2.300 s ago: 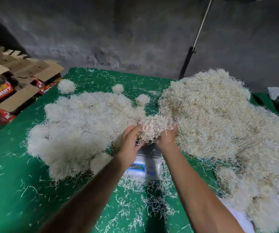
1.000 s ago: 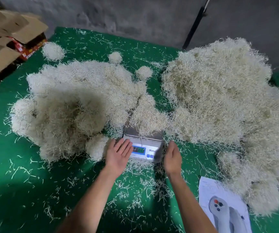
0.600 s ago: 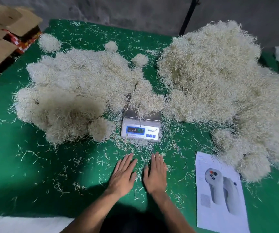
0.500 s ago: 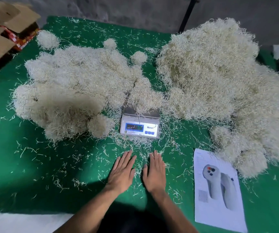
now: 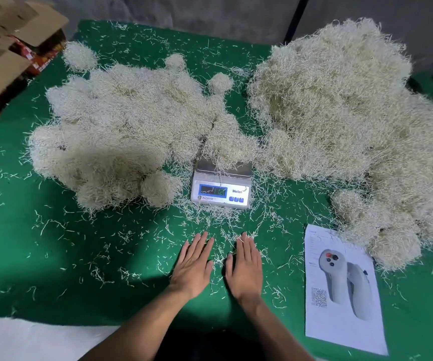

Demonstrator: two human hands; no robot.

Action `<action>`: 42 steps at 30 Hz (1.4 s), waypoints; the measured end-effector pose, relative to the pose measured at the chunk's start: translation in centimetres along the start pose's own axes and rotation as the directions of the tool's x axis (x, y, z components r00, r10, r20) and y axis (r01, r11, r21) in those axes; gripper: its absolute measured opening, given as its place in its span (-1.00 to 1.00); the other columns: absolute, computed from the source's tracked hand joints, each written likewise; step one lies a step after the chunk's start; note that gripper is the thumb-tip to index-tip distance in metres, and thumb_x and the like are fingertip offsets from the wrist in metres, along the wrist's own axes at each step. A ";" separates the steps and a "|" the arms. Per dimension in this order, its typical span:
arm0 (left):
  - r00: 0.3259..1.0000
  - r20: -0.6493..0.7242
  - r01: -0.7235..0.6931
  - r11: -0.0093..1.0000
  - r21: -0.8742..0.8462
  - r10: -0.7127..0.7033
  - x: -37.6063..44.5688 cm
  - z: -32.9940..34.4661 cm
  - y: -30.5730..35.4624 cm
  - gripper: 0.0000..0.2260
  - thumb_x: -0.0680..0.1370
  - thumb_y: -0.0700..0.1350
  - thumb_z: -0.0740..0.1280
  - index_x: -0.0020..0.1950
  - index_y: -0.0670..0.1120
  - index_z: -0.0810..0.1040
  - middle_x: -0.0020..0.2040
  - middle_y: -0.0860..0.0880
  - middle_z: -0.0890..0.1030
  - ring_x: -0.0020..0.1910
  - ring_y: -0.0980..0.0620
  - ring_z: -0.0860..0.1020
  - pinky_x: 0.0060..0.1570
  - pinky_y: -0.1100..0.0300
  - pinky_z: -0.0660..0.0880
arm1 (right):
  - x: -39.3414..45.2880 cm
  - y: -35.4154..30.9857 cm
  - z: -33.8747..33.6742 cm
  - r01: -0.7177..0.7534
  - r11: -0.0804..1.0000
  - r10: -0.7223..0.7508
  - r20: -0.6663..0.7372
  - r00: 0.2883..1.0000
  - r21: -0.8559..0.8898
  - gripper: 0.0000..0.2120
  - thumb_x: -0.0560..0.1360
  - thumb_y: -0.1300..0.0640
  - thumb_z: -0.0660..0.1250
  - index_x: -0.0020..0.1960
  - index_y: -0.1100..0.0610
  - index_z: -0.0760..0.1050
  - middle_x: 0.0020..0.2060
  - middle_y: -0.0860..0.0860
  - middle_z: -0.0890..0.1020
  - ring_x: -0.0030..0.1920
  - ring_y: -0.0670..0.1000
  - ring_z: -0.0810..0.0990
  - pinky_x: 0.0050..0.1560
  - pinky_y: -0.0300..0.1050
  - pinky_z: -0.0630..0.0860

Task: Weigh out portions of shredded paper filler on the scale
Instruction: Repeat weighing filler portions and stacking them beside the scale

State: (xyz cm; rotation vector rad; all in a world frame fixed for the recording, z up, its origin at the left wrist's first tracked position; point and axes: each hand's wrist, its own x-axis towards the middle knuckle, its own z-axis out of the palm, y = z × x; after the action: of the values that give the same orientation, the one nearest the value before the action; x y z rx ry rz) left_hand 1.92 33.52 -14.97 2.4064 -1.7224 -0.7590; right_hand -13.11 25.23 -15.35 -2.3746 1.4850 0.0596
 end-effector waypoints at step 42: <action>0.962 0.067 0.124 0.206 -0.971 -0.265 24.1 -25.6 10.6 -0.20 0.36 0.42 0.42 0.50 0.12 0.35 0.43 0.03 0.40 0.24 0.04 0.41 0.21 0.08 0.33 | 26.8 -6.7 -24.0 -0.072 0.281 0.336 -0.028 0.941 0.957 -0.44 0.56 -0.29 0.34 0.37 0.09 0.48 -0.25 -0.15 0.54 -0.27 -0.22 0.53 -0.08 -0.23 0.55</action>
State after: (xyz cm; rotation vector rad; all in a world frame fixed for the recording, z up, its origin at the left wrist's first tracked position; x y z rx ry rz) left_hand 9.82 2.34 2.80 1.6006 -0.4359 -1.2001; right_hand 1.50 -2.61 3.37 -1.1730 1.3024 -0.8514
